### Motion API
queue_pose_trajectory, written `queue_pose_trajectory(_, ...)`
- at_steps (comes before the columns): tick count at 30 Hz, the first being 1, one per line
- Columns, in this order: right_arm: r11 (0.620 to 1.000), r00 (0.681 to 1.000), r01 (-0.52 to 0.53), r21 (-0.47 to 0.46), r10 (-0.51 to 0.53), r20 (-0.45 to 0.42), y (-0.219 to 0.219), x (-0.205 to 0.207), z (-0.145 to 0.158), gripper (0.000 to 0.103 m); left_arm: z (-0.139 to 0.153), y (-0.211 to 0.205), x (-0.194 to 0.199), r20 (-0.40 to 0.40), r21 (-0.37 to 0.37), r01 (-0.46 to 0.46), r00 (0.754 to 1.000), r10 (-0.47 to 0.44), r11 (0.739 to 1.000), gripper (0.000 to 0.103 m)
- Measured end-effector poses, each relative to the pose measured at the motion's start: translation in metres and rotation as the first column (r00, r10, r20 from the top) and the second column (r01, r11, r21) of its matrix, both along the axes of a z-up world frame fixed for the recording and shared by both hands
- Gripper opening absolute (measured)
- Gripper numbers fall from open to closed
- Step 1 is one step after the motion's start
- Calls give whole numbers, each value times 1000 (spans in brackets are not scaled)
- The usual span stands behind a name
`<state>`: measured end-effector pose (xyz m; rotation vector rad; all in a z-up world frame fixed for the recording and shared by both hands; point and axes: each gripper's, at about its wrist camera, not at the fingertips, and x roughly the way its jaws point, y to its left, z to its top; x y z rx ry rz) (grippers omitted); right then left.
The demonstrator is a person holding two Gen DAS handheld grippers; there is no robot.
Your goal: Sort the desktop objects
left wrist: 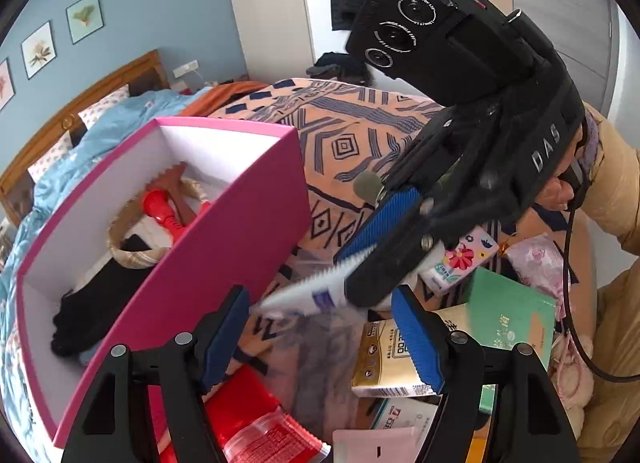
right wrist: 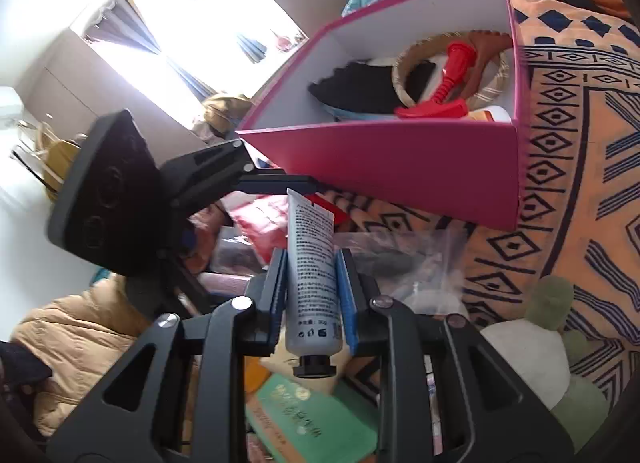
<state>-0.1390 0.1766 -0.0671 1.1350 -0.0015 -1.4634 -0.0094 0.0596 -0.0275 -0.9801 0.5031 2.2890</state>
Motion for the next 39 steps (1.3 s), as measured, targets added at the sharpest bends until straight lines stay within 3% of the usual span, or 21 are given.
queue_pose_trajectory(4, 999, 999, -30, 40, 31, -18, -6, 0, -4, 27, -6, 8, 2, 0, -23, 28, 1000, -28, 999, 72)
queue_pose_trajectory(6, 998, 999, -32, 54, 33, -19, -8, -3, -6, 27, -11, 10, 2, 19, -30, 27, 999, -26, 999, 58)
queue_pose_trajectory(14, 993, 997, 79, 90, -77, -31, -1, -16, -18, 31, -33, 8, -9, 123, -31, -16, 992, 20, 999, 54)
queue_pose_trajectory(17, 988, 993, 107, 112, -102, -52, 0, -13, -21, 32, -35, 10, -12, 161, -30, -16, 987, 21, 999, 32)
queue_pose_trajectory(20, 987, 992, 118, 112, -112, -63, -3, -10, -23, 32, -40, 16, -16, 175, -59, -27, 984, 37, 998, 24)
queue_pose_trajectory(28, 967, 964, 246, 63, -238, -117, 16, -16, -12, 32, -41, 17, -17, 188, -79, -44, 980, 59, 996, 24)
queue_pose_trajectory(32, 956, 948, 292, 39, -284, -146, 42, 3, -5, 32, -37, 22, -13, 152, -92, -24, 988, 38, 995, 31)
queue_pose_trajectory(35, 950, 942, 309, 41, -300, -147, 59, 17, -7, 32, -34, 27, -13, 135, -98, 1, 991, 13, 995, 45)
queue_pose_trajectory(39, 943, 933, 323, 81, -303, -195, 64, 32, -16, 32, -37, 30, -18, 155, -116, -5, 988, 23, 993, 46)
